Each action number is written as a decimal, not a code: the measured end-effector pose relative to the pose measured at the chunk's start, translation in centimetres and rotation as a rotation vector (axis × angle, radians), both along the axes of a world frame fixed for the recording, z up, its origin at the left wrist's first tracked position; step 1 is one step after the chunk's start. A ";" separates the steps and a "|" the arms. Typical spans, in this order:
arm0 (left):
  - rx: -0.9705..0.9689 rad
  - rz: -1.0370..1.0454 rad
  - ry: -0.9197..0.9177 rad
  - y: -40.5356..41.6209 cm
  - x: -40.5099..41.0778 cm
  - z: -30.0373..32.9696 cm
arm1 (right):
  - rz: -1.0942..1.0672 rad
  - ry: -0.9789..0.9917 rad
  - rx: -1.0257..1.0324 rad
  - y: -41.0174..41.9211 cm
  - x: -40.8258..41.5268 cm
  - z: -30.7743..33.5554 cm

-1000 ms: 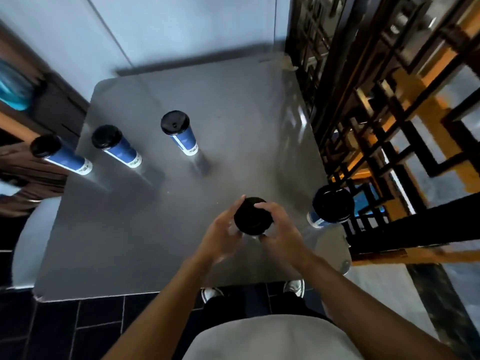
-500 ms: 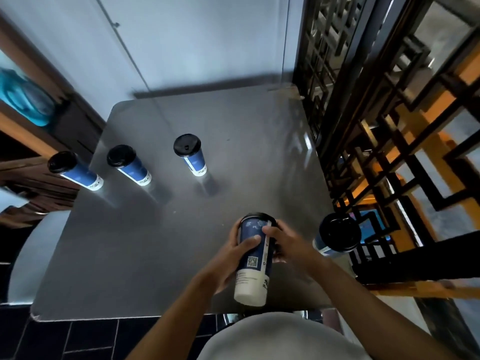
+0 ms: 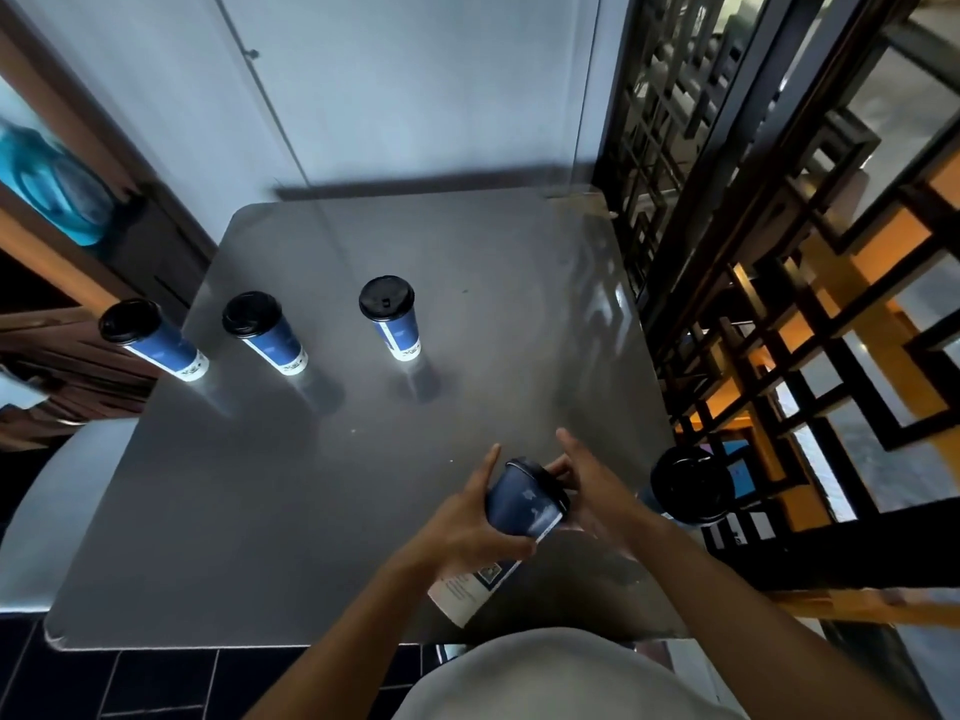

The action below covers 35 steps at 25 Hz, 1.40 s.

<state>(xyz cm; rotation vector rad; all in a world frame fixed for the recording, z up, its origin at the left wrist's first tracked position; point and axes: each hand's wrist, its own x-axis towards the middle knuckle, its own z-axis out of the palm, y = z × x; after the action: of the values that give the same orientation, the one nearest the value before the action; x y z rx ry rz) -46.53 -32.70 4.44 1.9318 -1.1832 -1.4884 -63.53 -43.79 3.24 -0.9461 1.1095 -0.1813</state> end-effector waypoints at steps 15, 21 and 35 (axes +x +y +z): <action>-0.078 -0.091 -0.441 -0.3 -0.8 1.5 | 0.118 0.028 -0.343 1.6 3.5 3.8; -0.077 -0.085 -0.454 -0.3 -0.9 2.2 | 0.204 0.033 -0.353 1.0 3.8 4.4; -0.042 0.722 0.738 -0.9 -0.5 5.2 | -0.167 -0.270 -0.154 1.8 4.2 5.6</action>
<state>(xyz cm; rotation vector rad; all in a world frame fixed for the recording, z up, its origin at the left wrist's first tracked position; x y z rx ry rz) -47.02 -33.62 9.59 1.3313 -0.1571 -1.4997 -59.33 -41.96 8.82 -0.9339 0.9324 -0.5221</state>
